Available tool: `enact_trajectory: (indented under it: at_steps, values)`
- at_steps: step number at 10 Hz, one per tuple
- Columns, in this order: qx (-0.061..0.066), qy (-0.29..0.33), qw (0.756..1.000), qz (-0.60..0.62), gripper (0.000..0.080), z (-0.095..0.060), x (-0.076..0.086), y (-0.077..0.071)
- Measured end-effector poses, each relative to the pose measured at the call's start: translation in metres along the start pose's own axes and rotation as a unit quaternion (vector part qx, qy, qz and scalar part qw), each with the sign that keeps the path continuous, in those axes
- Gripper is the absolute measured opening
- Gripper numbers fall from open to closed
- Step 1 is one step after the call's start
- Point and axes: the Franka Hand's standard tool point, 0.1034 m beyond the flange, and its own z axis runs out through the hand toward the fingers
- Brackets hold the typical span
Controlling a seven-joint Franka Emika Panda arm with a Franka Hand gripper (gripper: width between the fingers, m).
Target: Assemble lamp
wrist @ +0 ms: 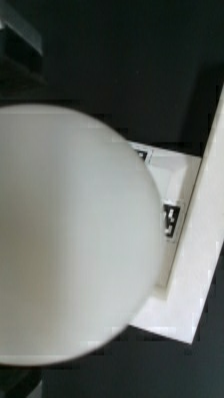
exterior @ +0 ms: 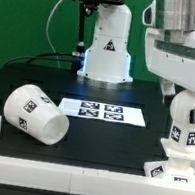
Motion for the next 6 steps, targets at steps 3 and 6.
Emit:
enact_trajectory:
  at_steps: [3, 6]
  values:
    - [0.0, -0.003, 0.988, -0.157, 0.0699, 0.001, -0.0136, -0.0041]
    - [-0.002, -0.001, 0.968, -0.249, 0.0699, 0.0012, -0.0114, -0.0029]
